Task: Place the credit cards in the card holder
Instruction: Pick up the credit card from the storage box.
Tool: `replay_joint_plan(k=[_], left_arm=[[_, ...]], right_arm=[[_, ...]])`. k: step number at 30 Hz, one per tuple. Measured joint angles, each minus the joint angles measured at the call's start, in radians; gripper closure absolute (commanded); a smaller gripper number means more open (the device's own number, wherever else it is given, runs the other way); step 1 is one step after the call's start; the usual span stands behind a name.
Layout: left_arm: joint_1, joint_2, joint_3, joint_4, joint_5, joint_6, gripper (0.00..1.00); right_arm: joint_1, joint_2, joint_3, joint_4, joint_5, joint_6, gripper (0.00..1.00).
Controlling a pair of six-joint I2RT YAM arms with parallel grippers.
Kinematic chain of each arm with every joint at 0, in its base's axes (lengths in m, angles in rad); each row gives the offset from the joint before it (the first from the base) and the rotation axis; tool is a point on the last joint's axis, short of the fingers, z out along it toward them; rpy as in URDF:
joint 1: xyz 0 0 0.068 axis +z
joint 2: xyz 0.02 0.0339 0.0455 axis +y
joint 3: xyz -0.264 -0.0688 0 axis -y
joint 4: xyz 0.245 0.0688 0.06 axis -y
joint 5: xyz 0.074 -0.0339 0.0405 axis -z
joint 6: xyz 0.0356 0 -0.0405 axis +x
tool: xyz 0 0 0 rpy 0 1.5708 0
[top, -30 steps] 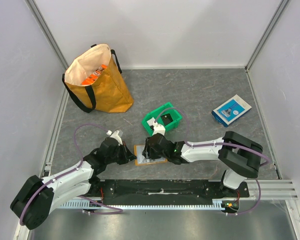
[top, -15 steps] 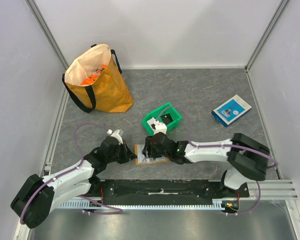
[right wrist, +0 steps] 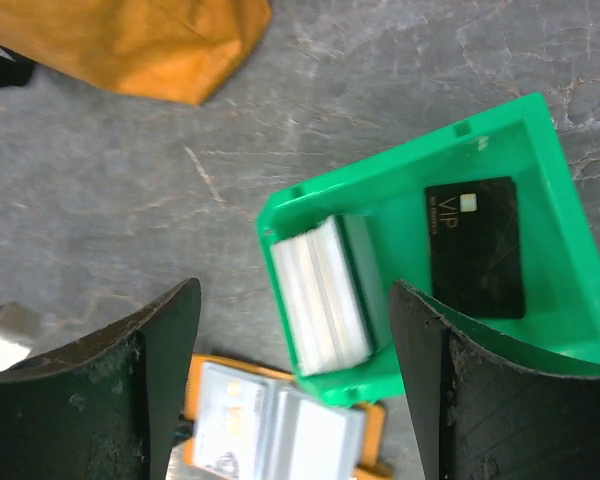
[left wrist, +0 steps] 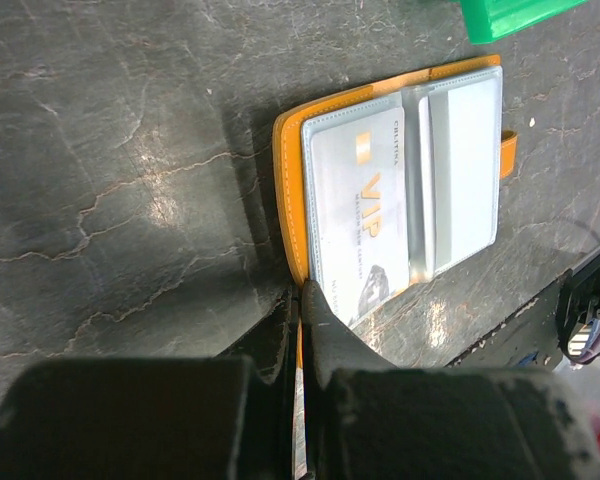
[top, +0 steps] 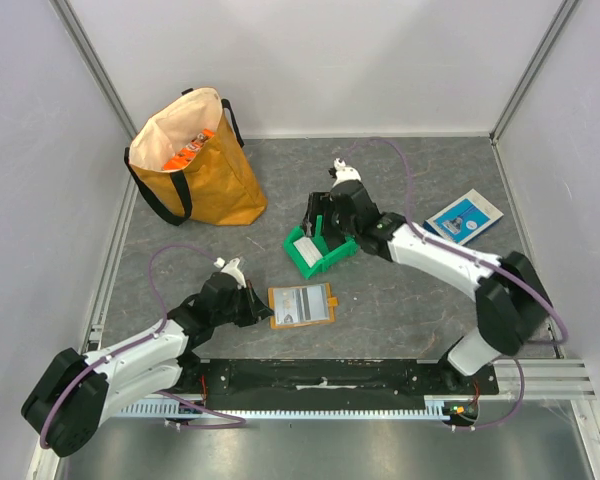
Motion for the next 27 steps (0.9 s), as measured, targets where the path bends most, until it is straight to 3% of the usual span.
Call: replay_joint_plan(k=[9, 27], left_arm=[[0.000, 0.010, 0.007, -0.005, 0.004, 0.011, 0.98], [0.000, 0.013, 0.029, -0.027, 0.008, 0.024, 0.98]], right_arm=[[-0.111, 0.300, 0.164, -0.074, -0.265, -0.143, 0.17], [-0.106, 0.372, 0.199, -0.122, -0.386, -0.195, 0.17]])
